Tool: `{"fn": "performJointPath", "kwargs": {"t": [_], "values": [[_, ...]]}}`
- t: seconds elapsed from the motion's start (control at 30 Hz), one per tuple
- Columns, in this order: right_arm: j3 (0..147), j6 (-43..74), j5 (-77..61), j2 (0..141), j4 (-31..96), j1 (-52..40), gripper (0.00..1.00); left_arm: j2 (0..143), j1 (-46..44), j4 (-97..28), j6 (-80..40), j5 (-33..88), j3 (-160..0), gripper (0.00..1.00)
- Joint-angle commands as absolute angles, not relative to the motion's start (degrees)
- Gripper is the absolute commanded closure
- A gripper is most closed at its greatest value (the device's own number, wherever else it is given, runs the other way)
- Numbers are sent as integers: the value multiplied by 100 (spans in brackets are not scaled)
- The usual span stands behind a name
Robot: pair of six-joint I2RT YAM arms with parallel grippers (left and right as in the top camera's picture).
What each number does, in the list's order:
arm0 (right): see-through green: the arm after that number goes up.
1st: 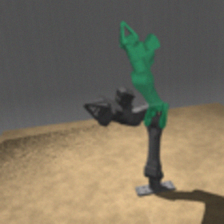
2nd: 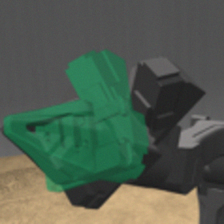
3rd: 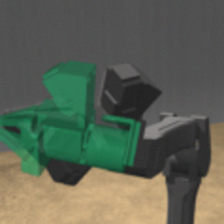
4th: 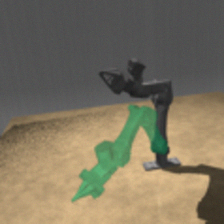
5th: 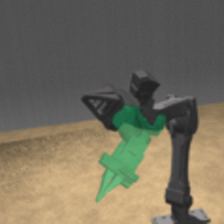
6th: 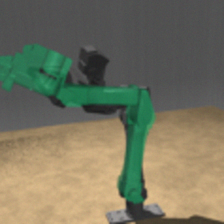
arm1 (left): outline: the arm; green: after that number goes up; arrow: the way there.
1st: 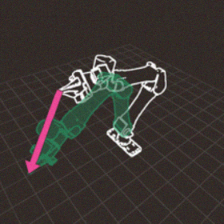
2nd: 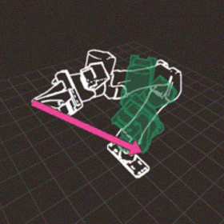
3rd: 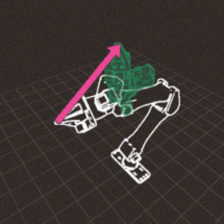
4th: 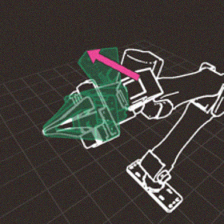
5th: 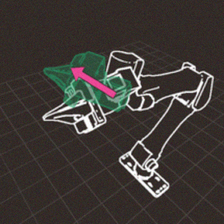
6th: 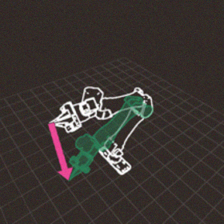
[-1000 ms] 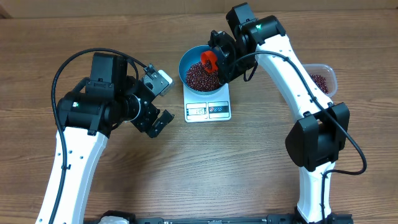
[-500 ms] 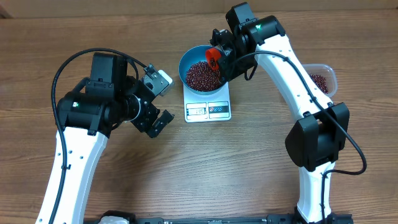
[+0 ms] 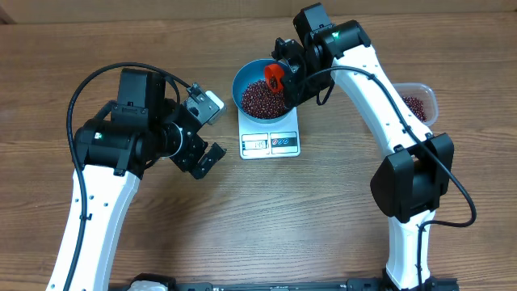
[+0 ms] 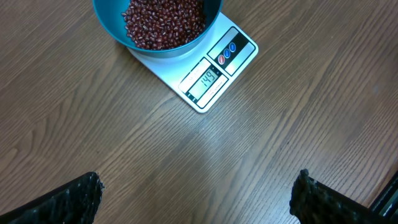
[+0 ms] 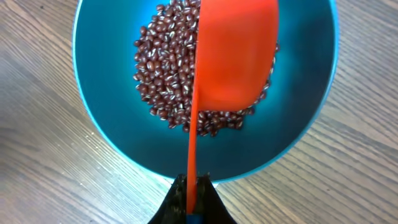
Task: Scoop item into bowl and weigh 150g on scale
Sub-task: 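Tilt the scoop over the bowl to pour beans with the right gripper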
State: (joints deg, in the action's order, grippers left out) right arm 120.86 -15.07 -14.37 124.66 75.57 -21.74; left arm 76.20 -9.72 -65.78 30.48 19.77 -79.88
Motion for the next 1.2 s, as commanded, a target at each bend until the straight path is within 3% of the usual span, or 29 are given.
{"fn": "performJointPath", "kwargs": {"t": [0.0, 0.73, 1.17], "values": [[12274, -1461, -1643, 12204, 7548, -2134, 96, 7662, -978, -6578, 3177, 2056, -8079, 0], [12274, -1662, -1229, 12204, 7583, -2095, 96, 7662, -976, -6578, 3177, 2056, -8079, 1], [12274, -1610, -1682, 12204, 7570, -2049, 96, 7662, -976, -6578, 3177, 2056, -8079, 0]]}}
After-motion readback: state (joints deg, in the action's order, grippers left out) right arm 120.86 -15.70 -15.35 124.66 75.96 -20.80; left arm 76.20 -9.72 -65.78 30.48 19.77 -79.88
